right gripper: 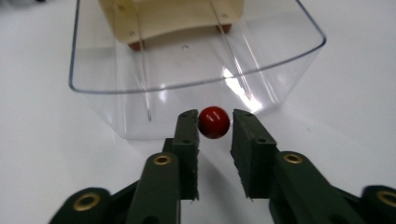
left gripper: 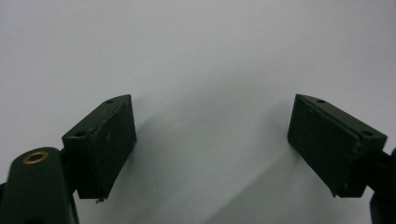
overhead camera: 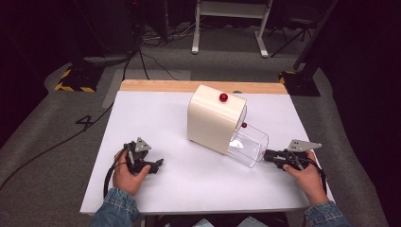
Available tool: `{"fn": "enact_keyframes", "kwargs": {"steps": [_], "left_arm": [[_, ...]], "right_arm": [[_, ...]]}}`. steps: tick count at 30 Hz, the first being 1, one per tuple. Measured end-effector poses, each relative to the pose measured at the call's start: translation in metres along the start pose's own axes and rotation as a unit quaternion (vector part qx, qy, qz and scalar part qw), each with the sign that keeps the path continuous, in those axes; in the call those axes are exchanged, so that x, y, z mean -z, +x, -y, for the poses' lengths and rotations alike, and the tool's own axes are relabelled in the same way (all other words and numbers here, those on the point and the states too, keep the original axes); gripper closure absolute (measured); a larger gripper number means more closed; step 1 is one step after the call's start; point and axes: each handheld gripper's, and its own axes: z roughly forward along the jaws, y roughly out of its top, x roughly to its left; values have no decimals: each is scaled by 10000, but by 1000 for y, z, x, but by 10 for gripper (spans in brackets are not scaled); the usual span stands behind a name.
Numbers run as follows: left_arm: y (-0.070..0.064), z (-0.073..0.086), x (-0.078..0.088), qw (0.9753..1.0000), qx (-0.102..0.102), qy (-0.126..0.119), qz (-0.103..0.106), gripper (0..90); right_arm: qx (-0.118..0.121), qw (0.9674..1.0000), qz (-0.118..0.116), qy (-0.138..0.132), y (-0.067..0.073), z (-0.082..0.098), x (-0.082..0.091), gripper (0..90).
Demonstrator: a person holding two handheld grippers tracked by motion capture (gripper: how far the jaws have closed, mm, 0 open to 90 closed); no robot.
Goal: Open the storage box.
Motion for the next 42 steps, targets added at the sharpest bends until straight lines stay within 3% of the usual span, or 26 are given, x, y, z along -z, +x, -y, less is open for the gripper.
{"fn": "enact_keyframes", "kwargs": {"steps": [11, 22, 23, 32, 42], "left_arm": [[0, 0, 0, 10000, 2, 1, 2, 154], [0, 0, 0, 10000, 4, 2, -2, 155], [0, 0, 0, 10000, 4, 2, -3, 155], [0, 0, 0, 10000, 8, 2, -1, 155], [0, 0, 0, 10000, -8, -1, -21, 155]], "right_arm": [[-8, 9998, 139, -167, 2, -3, 19, 612], [174, 9989, 73, -430, 11, -43, 33, 591], [227, 9985, 50, -489, 13, -53, 33, 588], [444, 9965, -146, -691, 20, -90, 19, 584], [540, 9951, -391, -737, 19, -112, -9, 598]]}}
